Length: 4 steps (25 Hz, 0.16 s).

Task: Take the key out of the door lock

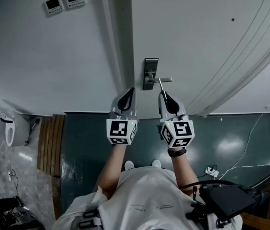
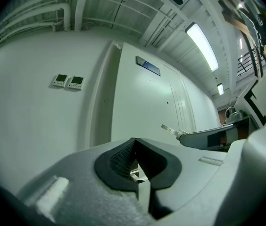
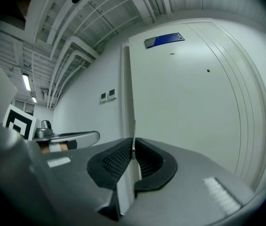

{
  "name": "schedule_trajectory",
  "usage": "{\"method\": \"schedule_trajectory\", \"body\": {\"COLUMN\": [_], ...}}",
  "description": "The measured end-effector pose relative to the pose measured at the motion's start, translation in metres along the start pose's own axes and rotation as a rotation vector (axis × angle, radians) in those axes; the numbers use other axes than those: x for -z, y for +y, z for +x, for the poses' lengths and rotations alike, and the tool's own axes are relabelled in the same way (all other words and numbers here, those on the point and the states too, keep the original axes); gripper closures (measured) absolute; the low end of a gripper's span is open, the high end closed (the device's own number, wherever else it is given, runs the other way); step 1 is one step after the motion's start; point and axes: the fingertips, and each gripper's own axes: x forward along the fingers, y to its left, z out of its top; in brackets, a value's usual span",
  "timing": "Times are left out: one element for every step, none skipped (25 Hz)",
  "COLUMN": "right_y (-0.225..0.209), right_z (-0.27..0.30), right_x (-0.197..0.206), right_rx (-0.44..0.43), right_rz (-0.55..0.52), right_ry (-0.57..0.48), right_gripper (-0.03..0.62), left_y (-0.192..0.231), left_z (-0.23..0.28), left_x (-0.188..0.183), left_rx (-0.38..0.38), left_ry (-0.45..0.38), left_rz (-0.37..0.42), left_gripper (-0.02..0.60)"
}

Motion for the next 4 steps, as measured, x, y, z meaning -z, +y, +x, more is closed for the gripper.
{"method": "schedule_trajectory", "body": {"right_y": [0.003,0.007,0.011,0.015], "right_z": [0.005,0.01,0.014,0.019], "right_x": [-0.001,-0.001,-0.001,0.0], "right_rx": [0.002,0.003,0.003,0.004], "right_rz": [-0.004,-0.007,-0.009,-0.01], "right_ry": [-0.005,-0.009,-0.012,-0.014], "right_gripper": [0.568,0.568,0.568,0.568], "left_y": [0.006,0.011,0.017,0.023], "left_z": [0.0,0.0,-0.001,-0.001], "left_x": [-0.001,-0.001,0.0,0.0], "left_rx": [0.0,0.001,0.001,0.0], "left_ry": [-0.001,-0.002,-0.002,-0.002], "left_rz": [0.009,0.017,0.024,0.03], "left_gripper": [0.58,0.58,0.58,0.58]}}
